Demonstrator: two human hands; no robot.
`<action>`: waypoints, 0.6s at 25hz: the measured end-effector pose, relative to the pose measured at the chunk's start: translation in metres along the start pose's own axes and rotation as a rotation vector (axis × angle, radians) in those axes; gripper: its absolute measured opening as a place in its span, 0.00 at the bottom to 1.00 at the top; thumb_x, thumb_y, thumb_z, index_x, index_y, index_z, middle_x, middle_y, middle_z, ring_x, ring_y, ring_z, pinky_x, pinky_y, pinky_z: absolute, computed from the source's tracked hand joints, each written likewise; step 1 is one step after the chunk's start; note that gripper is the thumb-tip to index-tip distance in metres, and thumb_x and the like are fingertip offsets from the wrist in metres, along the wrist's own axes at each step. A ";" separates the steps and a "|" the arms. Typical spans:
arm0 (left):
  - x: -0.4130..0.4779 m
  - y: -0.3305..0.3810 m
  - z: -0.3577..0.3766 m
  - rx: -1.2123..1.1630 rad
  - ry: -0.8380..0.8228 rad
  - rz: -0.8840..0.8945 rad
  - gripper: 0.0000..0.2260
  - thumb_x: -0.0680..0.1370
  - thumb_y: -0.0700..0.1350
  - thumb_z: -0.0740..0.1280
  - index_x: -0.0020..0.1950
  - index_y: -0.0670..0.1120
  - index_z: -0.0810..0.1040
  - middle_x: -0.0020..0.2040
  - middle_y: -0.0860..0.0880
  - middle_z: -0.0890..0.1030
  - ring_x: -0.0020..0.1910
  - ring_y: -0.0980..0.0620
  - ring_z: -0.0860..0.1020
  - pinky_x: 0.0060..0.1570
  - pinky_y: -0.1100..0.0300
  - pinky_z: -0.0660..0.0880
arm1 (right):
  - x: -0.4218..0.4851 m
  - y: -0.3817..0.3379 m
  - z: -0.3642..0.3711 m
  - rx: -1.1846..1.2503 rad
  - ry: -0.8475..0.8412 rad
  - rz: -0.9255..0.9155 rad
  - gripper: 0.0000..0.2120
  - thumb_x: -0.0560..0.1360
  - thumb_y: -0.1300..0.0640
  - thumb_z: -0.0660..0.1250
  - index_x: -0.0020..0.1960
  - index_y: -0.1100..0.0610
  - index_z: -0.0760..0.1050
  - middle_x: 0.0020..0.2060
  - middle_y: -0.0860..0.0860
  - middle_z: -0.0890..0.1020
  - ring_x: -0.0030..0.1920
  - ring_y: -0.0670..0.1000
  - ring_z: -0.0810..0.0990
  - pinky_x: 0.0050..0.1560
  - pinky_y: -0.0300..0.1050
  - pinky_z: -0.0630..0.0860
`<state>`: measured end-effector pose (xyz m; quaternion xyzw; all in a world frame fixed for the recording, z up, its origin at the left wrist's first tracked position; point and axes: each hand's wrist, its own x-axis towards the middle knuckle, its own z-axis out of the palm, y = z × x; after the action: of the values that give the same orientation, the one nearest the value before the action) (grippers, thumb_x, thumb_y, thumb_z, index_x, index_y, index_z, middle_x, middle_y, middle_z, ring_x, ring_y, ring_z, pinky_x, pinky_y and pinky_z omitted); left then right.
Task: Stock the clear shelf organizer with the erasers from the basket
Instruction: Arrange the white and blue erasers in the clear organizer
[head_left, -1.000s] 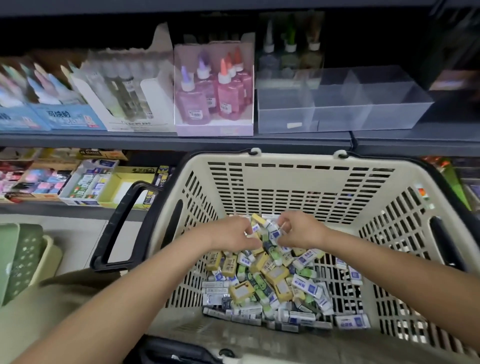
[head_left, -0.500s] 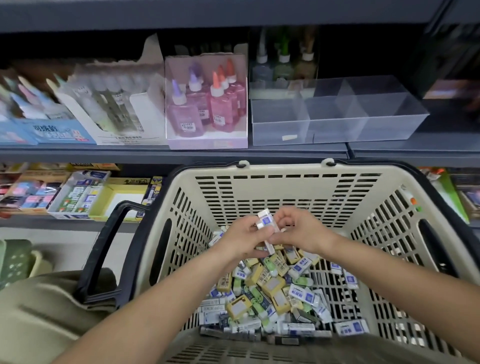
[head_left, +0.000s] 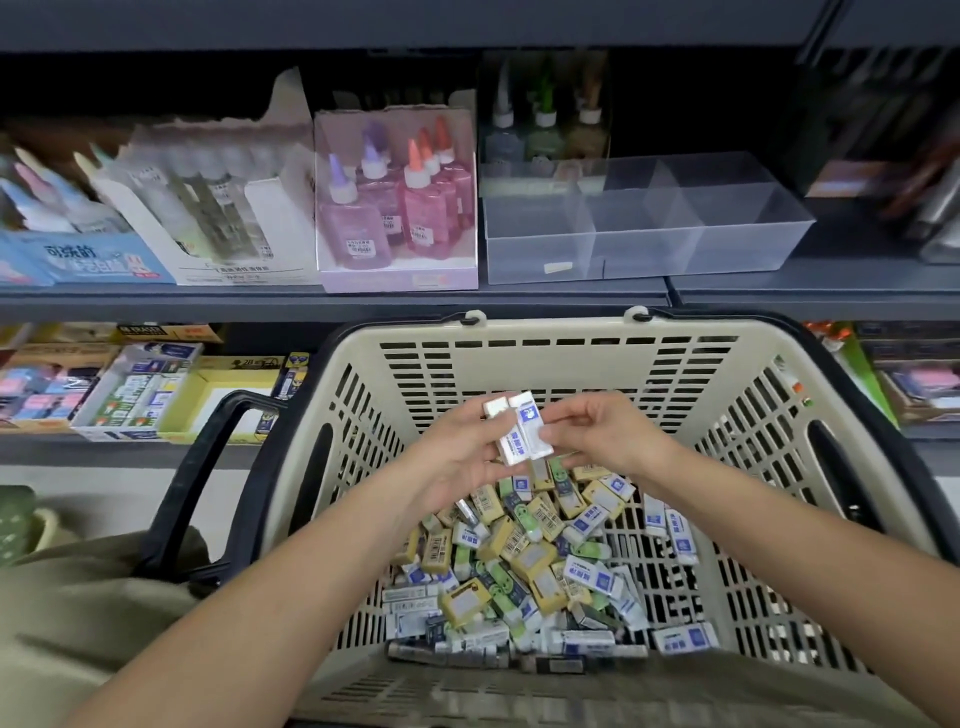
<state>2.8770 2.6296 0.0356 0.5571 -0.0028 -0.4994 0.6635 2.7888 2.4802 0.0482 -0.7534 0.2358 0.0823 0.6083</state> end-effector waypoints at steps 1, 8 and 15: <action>0.000 -0.001 0.000 0.015 0.007 0.010 0.09 0.77 0.37 0.65 0.57 0.42 0.74 0.46 0.43 0.82 0.41 0.48 0.83 0.39 0.56 0.81 | 0.000 0.001 0.000 -0.026 0.001 -0.011 0.08 0.74 0.61 0.68 0.53 0.57 0.79 0.41 0.48 0.83 0.35 0.40 0.81 0.36 0.32 0.78; 0.002 -0.011 -0.005 0.176 0.073 -0.067 0.08 0.75 0.39 0.68 0.54 0.43 0.75 0.46 0.44 0.81 0.43 0.49 0.80 0.38 0.57 0.79 | 0.005 0.015 -0.004 -0.409 -0.042 0.028 0.05 0.72 0.56 0.70 0.37 0.53 0.80 0.30 0.48 0.82 0.31 0.43 0.79 0.31 0.35 0.74; 0.005 -0.023 -0.009 0.264 0.105 -0.184 0.17 0.76 0.37 0.67 0.64 0.42 0.70 0.63 0.42 0.74 0.59 0.44 0.75 0.35 0.55 0.80 | -0.010 0.067 0.000 -1.004 -0.428 0.246 0.14 0.69 0.51 0.73 0.50 0.59 0.80 0.46 0.52 0.83 0.46 0.52 0.81 0.46 0.46 0.78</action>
<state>2.8699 2.6360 0.0125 0.6625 0.0176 -0.5237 0.5353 2.7498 2.4727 -0.0064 -0.8841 0.1250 0.4058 0.1952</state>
